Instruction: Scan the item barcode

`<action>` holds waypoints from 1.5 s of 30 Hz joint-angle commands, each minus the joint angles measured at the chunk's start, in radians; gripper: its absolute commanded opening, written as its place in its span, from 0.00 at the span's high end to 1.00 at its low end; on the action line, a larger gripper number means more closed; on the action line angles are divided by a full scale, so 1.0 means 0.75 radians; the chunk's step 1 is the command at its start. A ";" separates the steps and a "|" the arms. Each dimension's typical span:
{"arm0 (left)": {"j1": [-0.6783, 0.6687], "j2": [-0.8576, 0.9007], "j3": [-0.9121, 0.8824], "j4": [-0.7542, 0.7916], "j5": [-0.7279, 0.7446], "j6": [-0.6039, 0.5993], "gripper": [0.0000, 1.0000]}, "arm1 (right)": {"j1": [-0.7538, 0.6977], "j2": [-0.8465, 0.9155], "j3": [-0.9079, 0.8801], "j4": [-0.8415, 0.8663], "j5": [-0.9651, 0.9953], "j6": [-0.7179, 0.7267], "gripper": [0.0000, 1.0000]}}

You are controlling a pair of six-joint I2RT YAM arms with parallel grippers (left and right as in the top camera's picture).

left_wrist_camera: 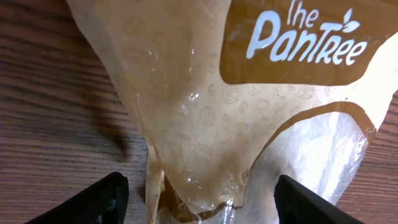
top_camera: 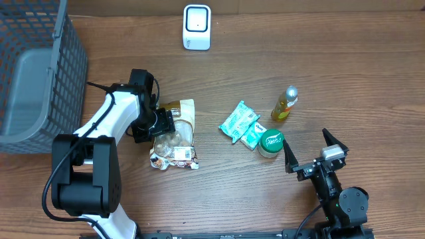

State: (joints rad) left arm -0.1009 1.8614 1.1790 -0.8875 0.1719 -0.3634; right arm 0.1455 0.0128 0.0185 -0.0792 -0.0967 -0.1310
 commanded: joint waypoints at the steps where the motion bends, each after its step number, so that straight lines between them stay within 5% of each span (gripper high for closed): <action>1: 0.001 -0.030 -0.014 0.006 0.015 0.007 0.22 | -0.004 -0.013 -0.014 0.004 0.008 0.003 0.00; 16: 0.001 -0.030 -0.224 0.146 0.017 -0.034 0.44 | -0.004 -0.013 -0.014 0.004 0.008 0.003 0.00; 29: 0.031 -0.069 -0.079 0.101 0.176 -0.035 0.83 | -0.004 -0.013 -0.014 0.004 0.008 0.004 0.00; 45: 0.031 -0.481 -0.030 0.135 0.312 -0.035 0.96 | -0.004 -0.013 -0.014 0.004 0.008 0.004 0.00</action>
State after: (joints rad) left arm -0.0841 1.5791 1.1309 -0.7956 0.3447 -0.3901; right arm 0.1455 0.0128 0.0185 -0.0803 -0.0971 -0.1310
